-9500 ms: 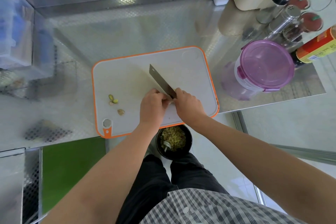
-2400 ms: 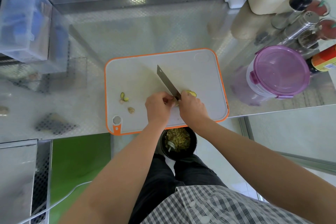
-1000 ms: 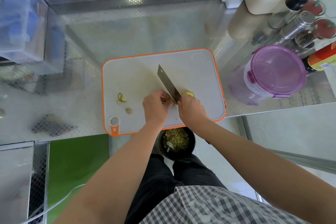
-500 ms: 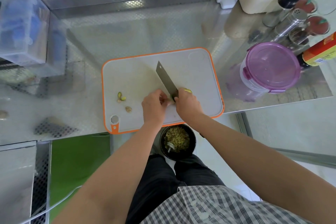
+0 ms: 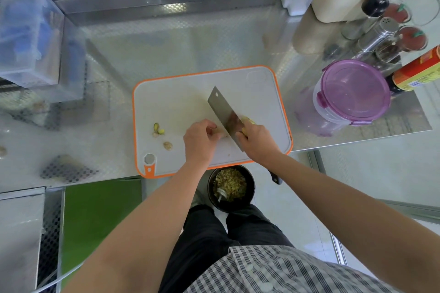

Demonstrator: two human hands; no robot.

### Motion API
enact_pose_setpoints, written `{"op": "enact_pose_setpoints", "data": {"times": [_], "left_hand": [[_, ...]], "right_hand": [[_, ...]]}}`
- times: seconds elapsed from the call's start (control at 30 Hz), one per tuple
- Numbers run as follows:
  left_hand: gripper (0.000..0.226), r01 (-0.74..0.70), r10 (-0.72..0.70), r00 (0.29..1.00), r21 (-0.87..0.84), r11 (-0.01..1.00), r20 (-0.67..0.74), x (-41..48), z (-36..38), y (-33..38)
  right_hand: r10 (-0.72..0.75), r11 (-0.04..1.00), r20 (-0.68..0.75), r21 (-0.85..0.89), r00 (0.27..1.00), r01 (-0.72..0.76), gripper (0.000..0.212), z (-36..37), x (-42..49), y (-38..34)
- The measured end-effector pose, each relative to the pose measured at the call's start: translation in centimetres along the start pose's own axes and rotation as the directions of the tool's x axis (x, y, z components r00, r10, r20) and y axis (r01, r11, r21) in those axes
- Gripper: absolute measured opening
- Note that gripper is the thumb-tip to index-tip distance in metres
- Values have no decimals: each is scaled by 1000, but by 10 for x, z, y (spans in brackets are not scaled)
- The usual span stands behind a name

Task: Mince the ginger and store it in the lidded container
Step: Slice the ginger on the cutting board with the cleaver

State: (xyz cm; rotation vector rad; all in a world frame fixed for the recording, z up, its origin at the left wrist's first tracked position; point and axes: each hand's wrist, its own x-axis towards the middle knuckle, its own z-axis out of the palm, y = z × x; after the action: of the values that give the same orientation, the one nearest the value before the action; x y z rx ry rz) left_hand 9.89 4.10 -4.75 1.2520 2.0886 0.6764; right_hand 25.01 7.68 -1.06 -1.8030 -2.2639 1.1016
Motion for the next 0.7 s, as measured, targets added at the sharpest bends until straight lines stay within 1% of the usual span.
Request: {"op": "enact_pose_setpoints", "data": {"times": [0.03, 0.07, 0.17, 0.23, 0.27, 0.37, 0.4, 0.43, 0.5, 0.53, 0.57, 0.63, 0.7], "left_hand": [[16, -1, 1, 1000, 5, 1000, 5, 0, 0, 0], [15, 0, 0, 1000, 1, 1000, 7, 0, 0, 0], [10, 12, -12, 1000, -32, 999, 9, -2, -2, 2], [9, 14, -14, 1000, -51, 999, -1, -3, -2, 4], [9, 16, -17, 1000, -60, 998, -6, -3, -2, 5], [15, 77, -80, 997, -136, 988, -14, -3, -1, 6], [18, 101, -105, 994, -165, 981, -15, -3, 0, 5], [18, 127, -132, 991, -195, 973, -13, -3, 1, 4], [13, 193, -201, 980, -294, 936, 2, -5, 3, 4], [10, 232, -241, 970, -350, 908, 16, -5, 3, 6], [13, 272, -286, 958, -394, 878, 25, -5, 3, 7], [18, 335, -355, 934, -448, 829, 41, -4, 2, 9], [17, 377, -398, 916, -459, 804, 56, -2, 1, 12]], "right_hand": [[7, 1000, 1, 3, 1000, -7, 40, 1, -2, 2], [30, 1000, -7, 3, 1000, -30, 40, 1, -1, 3], [141, 990, -84, 14, 987, -140, 22, -8, 3, 9], [166, 986, -119, 53, 979, -160, 15, -14, 4, 10], [146, 989, -112, 55, 983, -140, 15, -16, 2, 8], [-5, 1000, -63, -15, 998, 4, 36, -13, -4, 1], [-18, 999, -51, -36, 999, 16, 38, -12, -7, -2], [-24, 998, -47, -53, 999, 21, 37, -11, -10, -5], [-28, 997, -45, -67, 999, 25, 30, -8, -16, -9], [-28, 997, -37, -76, 999, 25, 22, -9, -18, -12], [-31, 995, -22, -97, 999, 28, 14, -10, -19, -13], [-33, 988, 11, -152, 999, 34, 13, -12, -22, -18], [-27, 983, 27, -183, 999, 31, 10, -12, -23, -19]]}}
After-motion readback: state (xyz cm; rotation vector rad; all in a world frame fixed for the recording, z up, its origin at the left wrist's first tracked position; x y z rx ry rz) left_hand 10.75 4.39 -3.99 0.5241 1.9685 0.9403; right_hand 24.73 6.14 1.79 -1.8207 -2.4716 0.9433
